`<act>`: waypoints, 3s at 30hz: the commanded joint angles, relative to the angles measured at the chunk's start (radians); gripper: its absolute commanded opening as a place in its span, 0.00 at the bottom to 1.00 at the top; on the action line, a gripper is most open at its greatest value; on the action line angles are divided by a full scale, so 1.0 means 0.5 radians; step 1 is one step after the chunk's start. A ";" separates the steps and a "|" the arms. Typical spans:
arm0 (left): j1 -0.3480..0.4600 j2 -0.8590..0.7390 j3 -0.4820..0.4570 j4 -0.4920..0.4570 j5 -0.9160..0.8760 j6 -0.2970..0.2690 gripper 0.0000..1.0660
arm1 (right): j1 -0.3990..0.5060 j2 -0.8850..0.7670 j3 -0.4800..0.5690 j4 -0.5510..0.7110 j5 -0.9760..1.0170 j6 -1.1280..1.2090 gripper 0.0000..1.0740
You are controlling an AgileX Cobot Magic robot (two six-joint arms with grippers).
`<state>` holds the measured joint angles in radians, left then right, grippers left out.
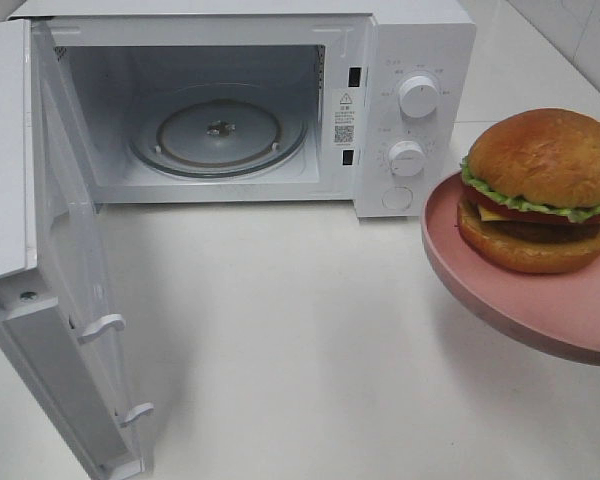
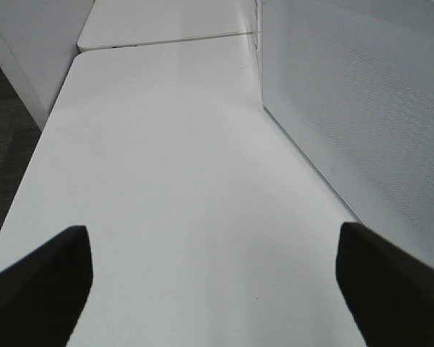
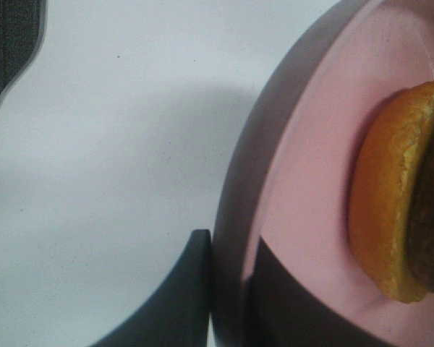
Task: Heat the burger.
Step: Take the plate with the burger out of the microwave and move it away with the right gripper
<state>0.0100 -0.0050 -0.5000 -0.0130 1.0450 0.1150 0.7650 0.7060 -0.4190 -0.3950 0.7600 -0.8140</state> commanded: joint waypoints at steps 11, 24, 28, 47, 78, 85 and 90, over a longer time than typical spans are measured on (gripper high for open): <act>0.006 -0.042 0.008 0.002 -0.016 -0.014 0.79 | -0.002 -0.058 -0.018 -0.280 0.286 0.404 0.00; 0.006 -0.042 0.008 0.002 -0.016 -0.014 0.79 | -0.002 -0.058 -0.018 -0.384 0.654 0.920 0.00; 0.006 -0.042 0.008 0.002 -0.016 -0.014 0.79 | -0.002 -0.054 -0.018 -0.458 0.784 1.154 0.00; 0.006 -0.042 0.008 0.002 -0.016 -0.014 0.79 | -0.002 0.270 -0.018 -0.520 1.030 1.946 0.00; 0.006 -0.042 0.008 0.002 -0.016 -0.014 0.79 | -0.008 1.364 -0.274 -0.708 0.692 3.314 0.00; 0.006 -0.042 0.008 0.002 -0.016 -0.014 0.79 | -0.008 1.598 -0.274 -0.770 0.536 3.568 0.00; 0.006 -0.042 0.008 0.002 -0.016 -0.014 0.79 | -0.008 1.728 -0.274 -0.830 0.442 3.660 0.00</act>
<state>0.0100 -0.0050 -0.5000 -0.0130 1.0450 0.1150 0.7650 1.5400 -0.5520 -0.7370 0.9530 0.9830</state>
